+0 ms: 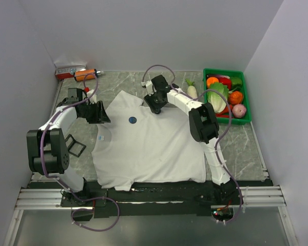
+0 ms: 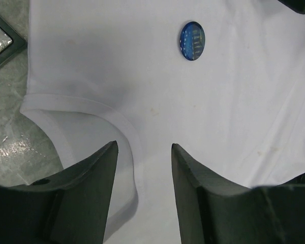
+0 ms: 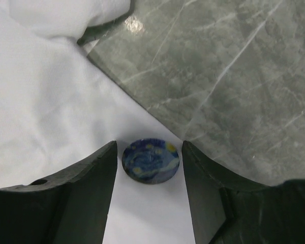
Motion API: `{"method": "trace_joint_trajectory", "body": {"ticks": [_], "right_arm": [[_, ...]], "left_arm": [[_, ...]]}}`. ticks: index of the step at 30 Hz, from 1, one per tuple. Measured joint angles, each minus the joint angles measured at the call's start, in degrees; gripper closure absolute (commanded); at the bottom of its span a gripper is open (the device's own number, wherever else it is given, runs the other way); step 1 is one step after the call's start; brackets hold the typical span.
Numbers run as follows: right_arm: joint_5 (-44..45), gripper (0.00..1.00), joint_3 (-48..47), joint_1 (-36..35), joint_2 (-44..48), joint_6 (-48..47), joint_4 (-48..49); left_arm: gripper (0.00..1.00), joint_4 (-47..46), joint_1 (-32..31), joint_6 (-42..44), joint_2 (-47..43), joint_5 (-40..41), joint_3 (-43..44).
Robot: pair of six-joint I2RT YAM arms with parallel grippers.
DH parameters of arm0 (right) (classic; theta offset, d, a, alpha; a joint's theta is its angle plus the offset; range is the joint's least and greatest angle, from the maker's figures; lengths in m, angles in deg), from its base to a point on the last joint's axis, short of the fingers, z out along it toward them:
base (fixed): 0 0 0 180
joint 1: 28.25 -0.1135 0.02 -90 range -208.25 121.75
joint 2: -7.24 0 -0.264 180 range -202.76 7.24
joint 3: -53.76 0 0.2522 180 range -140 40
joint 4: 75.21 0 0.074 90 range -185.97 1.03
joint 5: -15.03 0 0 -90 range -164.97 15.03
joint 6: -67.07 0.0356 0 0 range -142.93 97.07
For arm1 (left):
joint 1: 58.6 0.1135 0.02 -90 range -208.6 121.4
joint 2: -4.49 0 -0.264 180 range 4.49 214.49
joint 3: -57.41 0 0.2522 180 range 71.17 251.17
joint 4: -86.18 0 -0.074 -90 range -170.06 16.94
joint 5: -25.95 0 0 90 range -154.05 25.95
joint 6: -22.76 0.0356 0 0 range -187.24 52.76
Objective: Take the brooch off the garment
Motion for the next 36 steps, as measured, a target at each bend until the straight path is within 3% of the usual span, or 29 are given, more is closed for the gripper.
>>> {"method": "trace_joint_trajectory", "body": {"ticks": [5,11,19,24,27,36], "right_arm": [[0.0,0.37,-7.7,0.0,-3.7,-0.5,-5.3],[0.4,0.39,-8.5,0.0,-4.1,-0.7,-8.5],[0.6,0.6,-8.2,0.0,-4.0,-1.8,-8.3],[-0.6,0.64,-7.4,0.0,-3.0,-2.3,-8.8],[-3.0,0.62,-5.1,0.4,-0.7,-2.1,-9.9],[-8.2,0.43,11.6,1.5,16.3,-5.5,-8.4]], "left_arm": [[0.47,0.5,0.0,0.7,-0.2,0.5,0.0],[0.47,0.7,0.0,1.5,-1.6,1.1,0.0],[0.47,0.8,0.0,1.5,-2.2,1.0,0.9],[0.47,0.7,0.1,1.4,-2.2,0.7,2.1],[0.47,0.4,0.1,1.3,-2.1,-0.1,2.6],[0.48,0.5,0.1,1.0,-0.3,-2.5,2.8]]}}
